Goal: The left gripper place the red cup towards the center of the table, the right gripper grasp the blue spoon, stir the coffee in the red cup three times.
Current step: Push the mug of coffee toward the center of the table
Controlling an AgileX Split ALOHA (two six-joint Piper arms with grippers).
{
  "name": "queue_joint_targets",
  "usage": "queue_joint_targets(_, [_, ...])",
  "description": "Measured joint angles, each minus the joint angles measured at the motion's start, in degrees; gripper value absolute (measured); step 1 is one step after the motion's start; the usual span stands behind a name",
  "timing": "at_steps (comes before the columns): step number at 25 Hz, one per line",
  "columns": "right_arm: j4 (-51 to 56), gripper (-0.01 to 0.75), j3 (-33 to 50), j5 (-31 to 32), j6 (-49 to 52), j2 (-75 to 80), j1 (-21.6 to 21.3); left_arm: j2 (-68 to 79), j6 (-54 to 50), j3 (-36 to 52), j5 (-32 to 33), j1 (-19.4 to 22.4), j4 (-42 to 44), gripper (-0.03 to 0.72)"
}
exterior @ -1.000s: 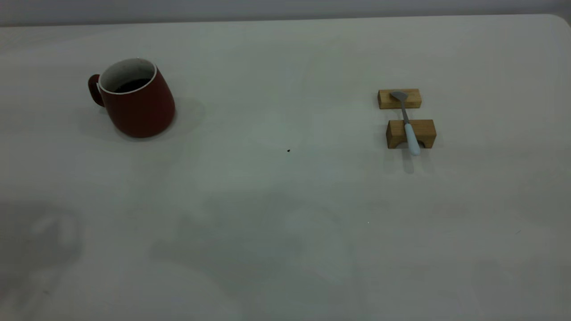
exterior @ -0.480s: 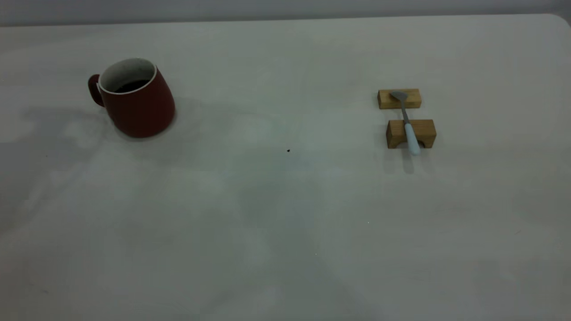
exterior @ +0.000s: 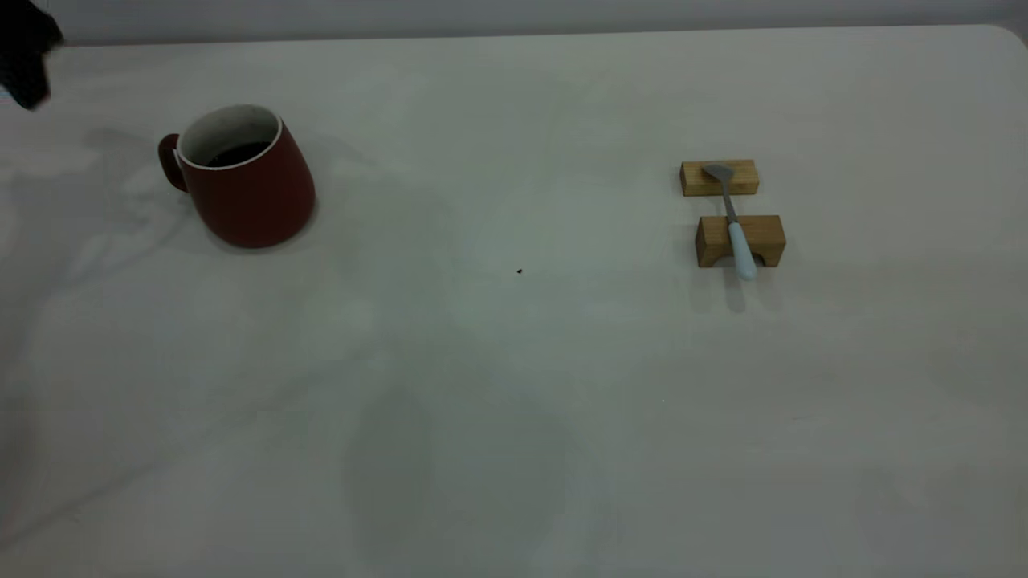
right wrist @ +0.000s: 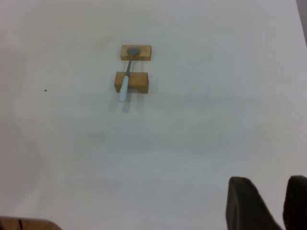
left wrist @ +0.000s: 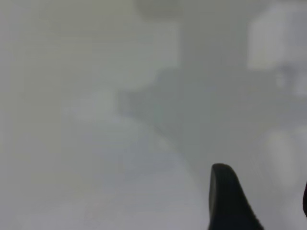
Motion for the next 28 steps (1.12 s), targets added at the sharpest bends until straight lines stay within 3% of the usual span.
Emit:
queue_joint_targets(7, [0.00,0.237,0.00,0.00,0.00,0.00,0.00,11.14,29.66,-12.87,9.46,-1.21,-7.14,0.446])
queue_joint_targets(11, [0.00,0.237,0.00,0.00,0.00,0.00,0.00,12.82,44.14,-13.72,9.16,-2.75,-8.54,0.446])
queue_joint_targets(20, [0.00,0.237,0.00,0.00,0.00,0.00,0.00,14.39,60.94,-14.26,6.46,-4.70,-16.63,0.446])
queue_joint_targets(28, [0.00,0.237,0.00,0.00,0.00,0.00,0.00,14.57,66.34,-14.26,9.29,-6.73,-20.68,0.446])
